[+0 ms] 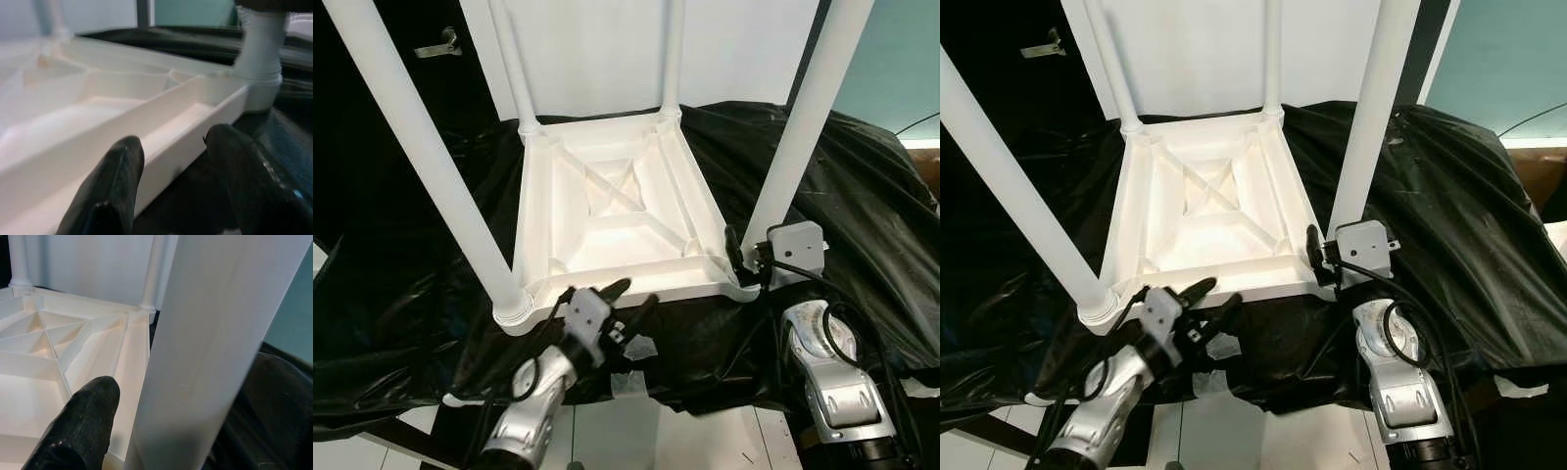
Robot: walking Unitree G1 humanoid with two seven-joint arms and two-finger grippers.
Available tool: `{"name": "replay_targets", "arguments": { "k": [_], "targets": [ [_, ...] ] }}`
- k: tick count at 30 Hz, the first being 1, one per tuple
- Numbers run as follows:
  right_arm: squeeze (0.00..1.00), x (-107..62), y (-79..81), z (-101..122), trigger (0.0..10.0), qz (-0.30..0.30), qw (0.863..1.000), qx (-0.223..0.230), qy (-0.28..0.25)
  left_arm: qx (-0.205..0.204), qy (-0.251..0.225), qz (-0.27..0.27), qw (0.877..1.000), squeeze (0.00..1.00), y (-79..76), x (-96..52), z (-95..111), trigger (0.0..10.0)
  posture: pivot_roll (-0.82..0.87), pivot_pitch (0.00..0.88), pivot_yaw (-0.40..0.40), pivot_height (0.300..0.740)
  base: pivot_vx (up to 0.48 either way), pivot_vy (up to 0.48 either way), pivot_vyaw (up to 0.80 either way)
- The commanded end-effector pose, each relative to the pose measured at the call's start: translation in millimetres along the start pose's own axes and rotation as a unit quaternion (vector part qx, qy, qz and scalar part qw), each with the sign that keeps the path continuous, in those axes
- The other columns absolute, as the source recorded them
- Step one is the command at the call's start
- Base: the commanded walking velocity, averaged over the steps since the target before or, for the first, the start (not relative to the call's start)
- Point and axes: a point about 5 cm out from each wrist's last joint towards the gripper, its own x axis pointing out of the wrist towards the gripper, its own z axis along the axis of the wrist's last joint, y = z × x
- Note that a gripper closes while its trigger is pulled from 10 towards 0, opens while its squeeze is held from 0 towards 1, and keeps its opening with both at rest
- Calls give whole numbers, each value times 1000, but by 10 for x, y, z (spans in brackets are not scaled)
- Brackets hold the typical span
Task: Building children table
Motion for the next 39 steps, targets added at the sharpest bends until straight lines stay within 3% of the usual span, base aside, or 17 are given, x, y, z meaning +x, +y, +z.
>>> {"name": "replay_targets", "arguments": {
  "k": [1, 3, 5, 6, 8, 16, 17, 21, 26, 29, 33, 39],
  "targets": [
    [0, 35, 33, -7, 10000, 2, 1000, -1, 9, -60, 10, -37, 997, 0, -27, -37, -26, 10000, -24, 0, 16, 740, 0, 0, 0],
    [0, 59, 55, -14, 10000, 1, 1000, 0, 17, -163, 8, -60, 985, 0, -48, -100, 2, 10000, -24, 0, 14, 740, 0, 0, 0],
    [0, 71, 64, -26, 10000, 2, 1000, -2, 21, -257, 4, -83, 963, 0, -78, -178, 29, 10000, -22, 0, 12, 740, 0, 0, 0],
    [0, 71, 64, -26, 10000, 2, 1000, -2, 21, -257, 4, -83, 963, 0, -78, -178, 29, 10000, -22, 0, 12, 740, 0, 0, 0],
    [0, 73, 63, -37, 10000, 4, 1000, -5, 24, -304, -2, -69, 950, 0, -70, -220, 10, 10000, -17, 0, 7, 740, 0, 0, 0],
    [0, 76, 70, -41, 10000, 11, 1000, -8, 27, -329, -7, -5, 944, 0, -65, -280, -129, 10000, -17, 0, 2, 740, 0, 0, 0],
    [0, 73, 69, -38, 10000, 11, 1000, -11, 26, -322, -32, 35, 945, 0, -9, -274, -108, 10000, -17, 0, 3, 740, 0, 0, 0],
    [0, 70, 68, -37, 10000, 10, 1000, -16, 24, -320, -78, 76, 941, 0, 72, -256, -4, 10000, -17, 0, 6, 740, 0, 0, 0],
    [0, 69, 72, -39, 10000, 7, 1000, -16, 23, -326, -112, 94, 934, 0, 107, -220, 110, 10000, -19, 0, 11, 740, 0, 0, 0],
    [0, 71, 74, -38, 10000, 6, 1000, -16, 23, -325, -109, 93, 935, 0, 102, -204, 113, 10000, -19, 0, 16, 740, 0, 0, 0],
    [0, 101, 70, -20, 10000, -2, 1000, -14, 20, -357, -71, 122, 923, 0, 96, -161, 11, 10000, -20, 0, 21, 740, 0, 0, 0],
    [0, 126, 75, -3, 10000, -3, 1000, -14, 17, -356, -53, 154, 920, 0, 127, -306, -69, 10000, -15, 0, 21, 740, 0, 0, 0]
  ]
}}
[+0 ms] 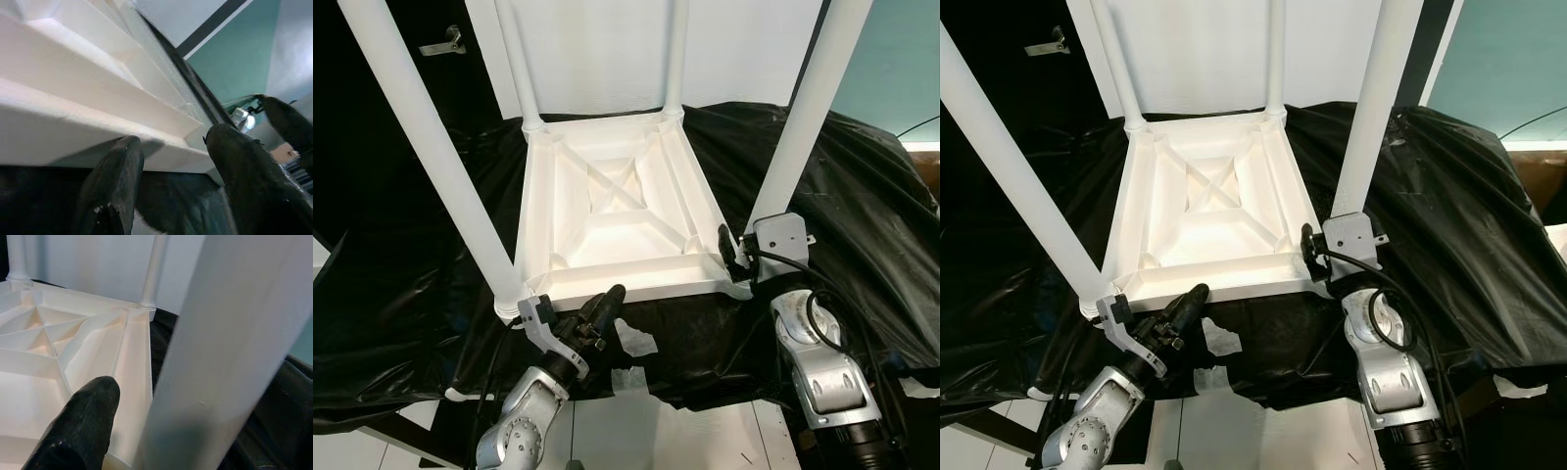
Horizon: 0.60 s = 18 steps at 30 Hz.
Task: Building children table
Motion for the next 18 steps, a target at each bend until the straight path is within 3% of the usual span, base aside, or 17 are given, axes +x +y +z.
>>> {"name": "replay_targets", "arguments": {
  "k": [1, 3, 4, 5, 6, 7, 8, 11, 13, 14, 15, 16, 18],
  "targets": [
    [0, 8, -4, -36, 10000, -2, 1000, -7, 8, 4, -4, 39, 999, 0, 96, -101, 38, 10000, -7, 0, 20, 740, 0, 0, 0],
    [0, 5, -10, -47, 10000, -3, 1000, -8, 11, 0, -7, 48, 999, 0, 116, -142, 52, 10000, -7, 0, 20, 740, 0, 0, 0],
    [0, -8, -26, -68, 10000, -6, 1000, -9, 17, 27, -19, 58, 998, 0, 130, -212, 92, 10000, 3, 0, 16, 740, 0, 0, 0],
    [0, -47, -56, -113, 10000, -13, 999, -4, 31, 122, -30, 62, 990, 0, 120, -330, 148, 10000, 9, 0, 14, 740, 0, 0, 0],
    [0, -61, -64, -126, 10000, -15, 999, -1, 35, 156, -30, 58, 986, 0, 106, -357, 155, 10000, 9, 0, 14, 740, 0, 0, 0],
    [0, -61, -64, -126, 10000, -15, 999, -1, 35, 156, -30, 58, 986, 0, 106, -357, 155, 10000, 9, 0, 14, 740, 0, 0, 0],
    [263, -90, -75, -152, 10000, -21, 999, 6, 43, 210, -21, 44, 976, 0, 64, -372, 146, 10000, 22, 0, 8, 740, 0, 0, 0],
    [208, -187, -92, -211, 10000, -36, 997, 31, 60, 334, -25, 4, 942, 0, -97, -349, 170, 10000, 28, 0, 9, 740, 0, 0, 0],
    [208, -208, -92, -219, 10000, -38, 997, 38, 62, 350, -34, 4, 936, 0, -124, -336, 191, 10000, 28, 0, 9, 740, 0, 0, 0],
    [0, -226, -92, -217, 10000, -40, 996, 45, 62, 362, -48, 13, 931, 0, -139, -322, 233, 10000, 27, 0, 11, 740, 0, 0, 0],
    [0, -226, -92, -217, 10000, -40, 996, 45, 62, 362, -48, 13, 931, 0, -139, -322, 233, 10000, 27, 0, 11, 740, 0, 0, 0],
    [0, -251, -104, -194, 10000, -45, 995, 66, 59, 385, -68, 26, 920, 0, -154, -308, 318, 10000, 25, 0, 12, 740, 0, 0, 0],
    [0, -270, -119, -181, 10000, -49, 994, 76, 59, 394, -76, 34, 915, 0, -151, -314, 357, 10000, 22, 0, 15, 740, 0, 0, 0]
  ]
}}
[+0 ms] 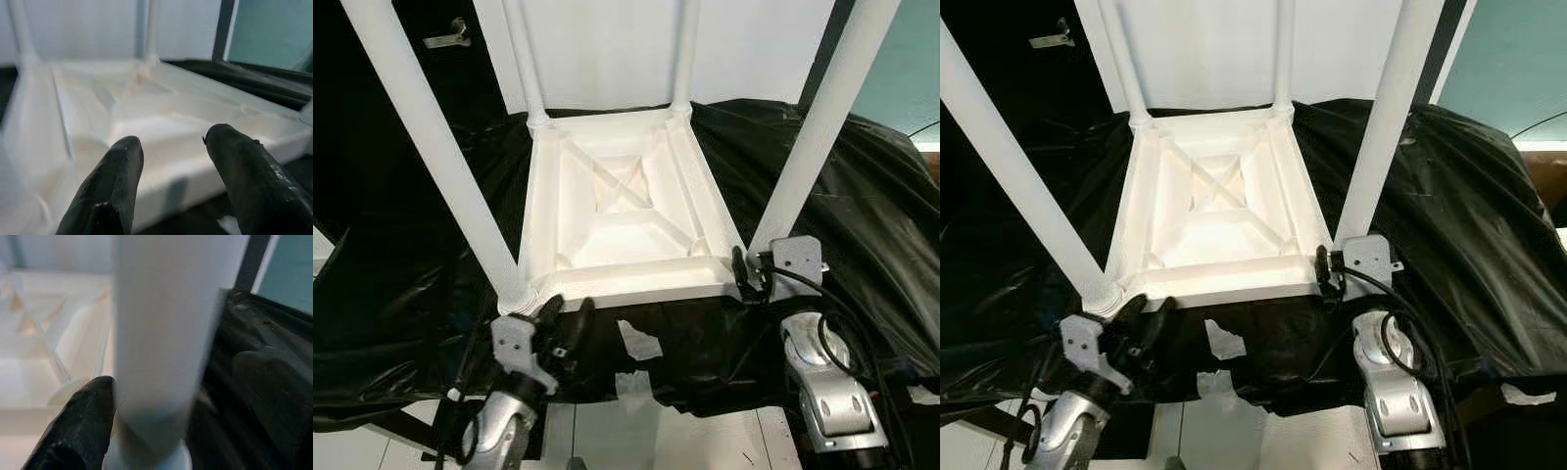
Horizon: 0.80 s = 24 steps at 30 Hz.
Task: Building children table
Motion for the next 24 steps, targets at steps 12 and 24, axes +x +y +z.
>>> {"name": "replay_targets", "arguments": {
  "k": [12, 24],
  "targets": [
    [0, -455, -179, -61, 10000, -2, 999, -19, 46, 68, 30, 172, 982, 0, 309, -482, -78, 10000, 12, 0, 18, 740, 0, 0, 0],
    [0, -369, -93, -47, 10000, 69, 993, -90, 29, 158, 10, 281, 946, 0, 575, -526, 18, 10000, 40, 0, -25, 740, 0, 0, 0]
  ]
}}
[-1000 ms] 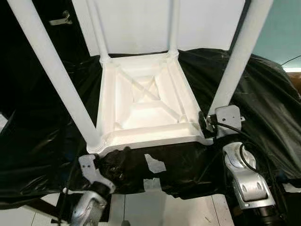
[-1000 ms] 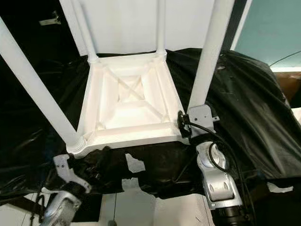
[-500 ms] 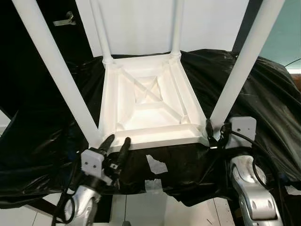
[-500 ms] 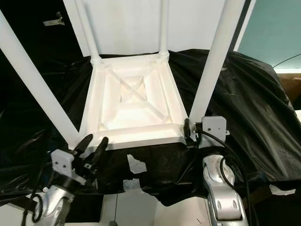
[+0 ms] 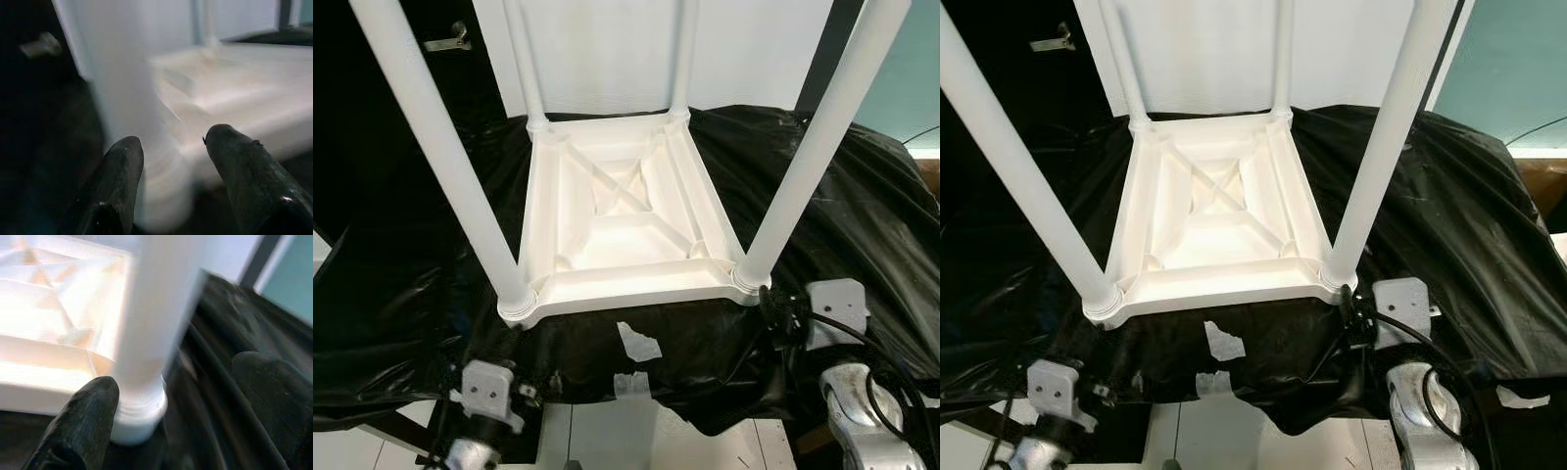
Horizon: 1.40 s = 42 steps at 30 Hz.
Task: Building children table
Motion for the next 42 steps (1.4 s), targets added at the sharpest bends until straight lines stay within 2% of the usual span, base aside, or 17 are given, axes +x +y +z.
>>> {"name": "replay_targets", "arguments": {
  "k": [1, 4, 5, 7, 10, 11, 13, 15, 23, 25, 28, 29, 30, 31, 34, 36, 42],
  "targets": [
    [0, 30, 49, -30, 10000, 25, 1000, -18, 5, 18, 5, 201, 979, 51, 255, -42, -8, 10000, 43, 0, -29, 740, 0, 0, 0],
    [0, 59, 75, -26, 10000, 42, 999, -30, 5, 33, -2, 217, 976, 51, 333, -17, 39, 10000, 43, 0, -29, 740, 0, 0, 0],
    [0, 67, 103, -44, 10000, 59, 998, -31, 8, 36, 0, 218, 975, 1000, 342, -44, 37, 10000, 62, 0, -44, 740, 0, 0, 0],
    [0, 76, 146, -77, 10000, 84, 996, -32, 14, 38, 3, 224, 974, 1000, 350, -80, 35, 10000, 70, 0, -47, 740, 0, 0, 0],
    [0, 81, 183, -106, 10000, 101, 994, -34, 19, 42, 2, 232, 972, 933, 342, -76, 46, 10000, 82, 0, -51, 740, 0, 0, 0],
    [0, 83, 193, -114, 10000, 105, 994, -34, 21, 44, 1, 234, 971, 741, 338, -68, 49, 10000, 82, 0, -51, 740, 0, 0, 0],
    [0, 97, 221, -120, 10000, 115, 993, -36, 21, 46, -1, 236, 971, 741, 334, -37, 52, 10000, 89, 0, -53, 740, 0, 0, 0],
    [0, 150, 304, -129, 10000, 146, 988, -47, 19, 37, -13, 239, 970, 522, 314, 108, 65, 10000, 98, 0, -55, 740, 0, 0, 0],
    [0, 274, 407, -198, 10000, 188, 978, -87, 23, -40, -66, 204, 976, 314, 206, 495, 195, 10000, 101, 0, -55, 740, 0, 0, 0],
    [0, 306, 476, -240, 10000, 212, 967, -138, 16, -79, -72, 159, 981, 176, 52, 600, 223, 10000, 91, 0, -49, 740, 0, 0, 0],
    [0, 306, 539, -261, 10000, 236, 955, -178, 8, -93, -68, 140, 983, 125, -28, 640, 211, 10000, 89, 0, -46, 740, 0, 0, 0],
    [0, 302, 575, -267, 10000, 251, 947, -202, 2, -102, -65, 132, 984, 43, -69, 661, 201, 7843, 89, 0, -47, 740, 0, 0, 0],
    [0, 302, 575, -267, 10000, 251, 947, -202, 2, -102, -65, 132, 984, 43, -69, 661, 201, 7843, 89, 0, -47, 740, 0, 0, 0],
    [0, 298, 600, -272, 10000, 260, 941, -218, -2, -106, -63, 129, 984, 0, -95, 675, 198, 6157, 90, 0, -48, 740, 0, 0, 0],
    [0, 293, 654, -273, 10000, 274, 931, -241, -11, -110, -61, 124, 984, 0, -142, 709, 196, 6196, 93, 0, -49, 740, 0, 0, 0],
    [0, 290, 700, -255, 10000, 279, 931, -236, -15, -114, -62, 118, 985, 0, -176, 744, 200, 10000, 98, 0, -51, 740, 0, 0, 0],
    [0, 301, 645, -230, 10000, 246, 949, -195, -8, -104, -64, 109, 987, 0, -207, 787, 233, 10000, 101, 0, -51, 740, 0, 0, 0]
  ]
}}
